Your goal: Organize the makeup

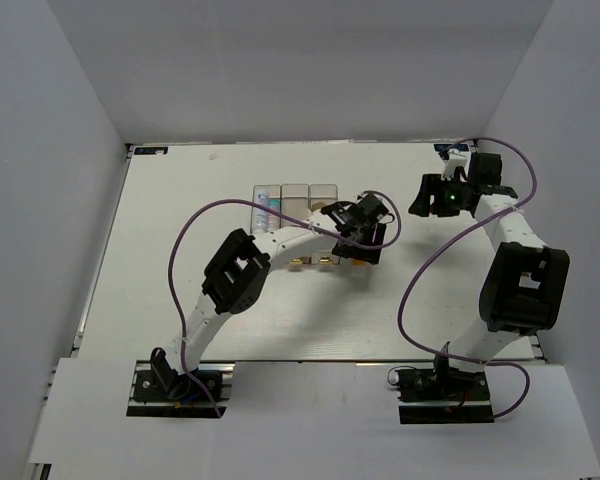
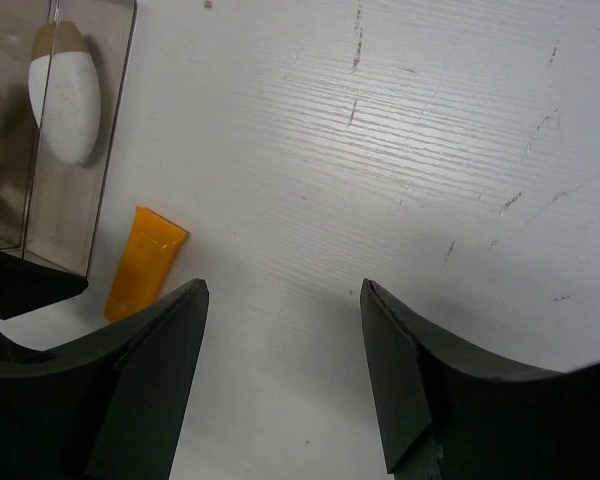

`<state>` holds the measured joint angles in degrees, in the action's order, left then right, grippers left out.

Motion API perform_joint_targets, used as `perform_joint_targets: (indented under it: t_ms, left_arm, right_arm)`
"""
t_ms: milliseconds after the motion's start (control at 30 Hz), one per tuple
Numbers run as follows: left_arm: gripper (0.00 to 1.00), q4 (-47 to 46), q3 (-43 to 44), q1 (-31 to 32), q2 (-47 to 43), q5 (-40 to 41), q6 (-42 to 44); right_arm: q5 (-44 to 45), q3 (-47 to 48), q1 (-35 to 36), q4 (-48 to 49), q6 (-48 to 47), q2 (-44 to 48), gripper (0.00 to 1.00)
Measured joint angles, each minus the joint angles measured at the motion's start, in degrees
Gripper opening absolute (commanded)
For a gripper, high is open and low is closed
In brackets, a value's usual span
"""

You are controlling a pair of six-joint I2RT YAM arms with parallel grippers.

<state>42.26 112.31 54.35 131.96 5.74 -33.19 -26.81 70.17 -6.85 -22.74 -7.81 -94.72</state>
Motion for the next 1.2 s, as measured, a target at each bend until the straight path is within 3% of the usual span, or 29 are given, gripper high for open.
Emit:
perform_joint_targets:
  t_ms: [400,767,1000,1200]
  left_arm:
    - [0.71,-0.35,1.14,0.09,3.06,1.57,0.68]
    - [0.27,-0.96,1.86,0.5,3.72,1.18,2.19]
    - [0.23,-4.46,1.4,1.18,2.21,1.01,3.63]
    - [0.24,-6.8,0.55,0.24,-6.6,3.5,3.56]
  right_arm:
    - [-2.6,-1.03,-0.66,1.7,0.44,0.35,0.69]
    - [-4.24,-2.21,-0.7,2.36,1.25,0.35,0.68]
    - [-5.14,-2.47,-0.76,2.36,1.18,0.35,0.67]
    - [-6.14,-2.62,-0.85,2.36,0.42,0.35,0.66]
